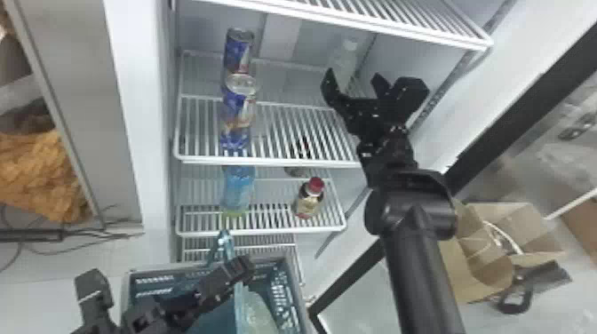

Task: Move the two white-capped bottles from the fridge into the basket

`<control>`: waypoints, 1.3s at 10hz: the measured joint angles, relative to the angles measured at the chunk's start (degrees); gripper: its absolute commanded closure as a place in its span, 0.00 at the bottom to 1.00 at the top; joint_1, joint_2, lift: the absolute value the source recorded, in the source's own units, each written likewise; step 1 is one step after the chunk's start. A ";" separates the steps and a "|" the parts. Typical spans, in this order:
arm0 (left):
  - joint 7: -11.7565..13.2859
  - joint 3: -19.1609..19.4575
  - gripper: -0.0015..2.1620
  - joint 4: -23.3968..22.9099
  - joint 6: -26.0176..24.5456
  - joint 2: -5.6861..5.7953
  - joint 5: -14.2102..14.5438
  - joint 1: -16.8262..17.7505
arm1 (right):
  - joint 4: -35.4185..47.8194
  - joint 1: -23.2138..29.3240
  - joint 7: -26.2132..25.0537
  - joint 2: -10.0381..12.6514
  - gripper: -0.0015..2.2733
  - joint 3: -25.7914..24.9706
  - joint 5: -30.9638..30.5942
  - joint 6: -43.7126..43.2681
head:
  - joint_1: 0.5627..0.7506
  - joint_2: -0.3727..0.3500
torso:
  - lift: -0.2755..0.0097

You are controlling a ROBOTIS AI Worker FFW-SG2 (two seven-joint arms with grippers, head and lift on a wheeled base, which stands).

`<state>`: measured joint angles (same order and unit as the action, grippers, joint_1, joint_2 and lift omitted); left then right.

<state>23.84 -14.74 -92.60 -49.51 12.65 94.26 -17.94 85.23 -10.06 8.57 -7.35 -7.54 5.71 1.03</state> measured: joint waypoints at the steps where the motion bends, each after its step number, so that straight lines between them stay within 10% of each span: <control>1: -0.03 0.00 0.54 0.00 0.01 0.00 0.00 0.12 | -1.54 -1.37 -0.16 -0.15 0.03 0.35 0.00 -0.15 | 0.70 0.03 | 0.97; 13: -0.12 -0.34 0.54 0.28 0.16 0.09 0.00 0.65 | -11.17 -7.80 -1.80 -0.83 0.31 3.15 1.09 0.36 | 0.70 0.03 | 0.97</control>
<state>23.73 -15.08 -92.32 -49.35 12.74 94.26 -17.29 74.06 -17.86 6.76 -8.18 -4.40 6.80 1.40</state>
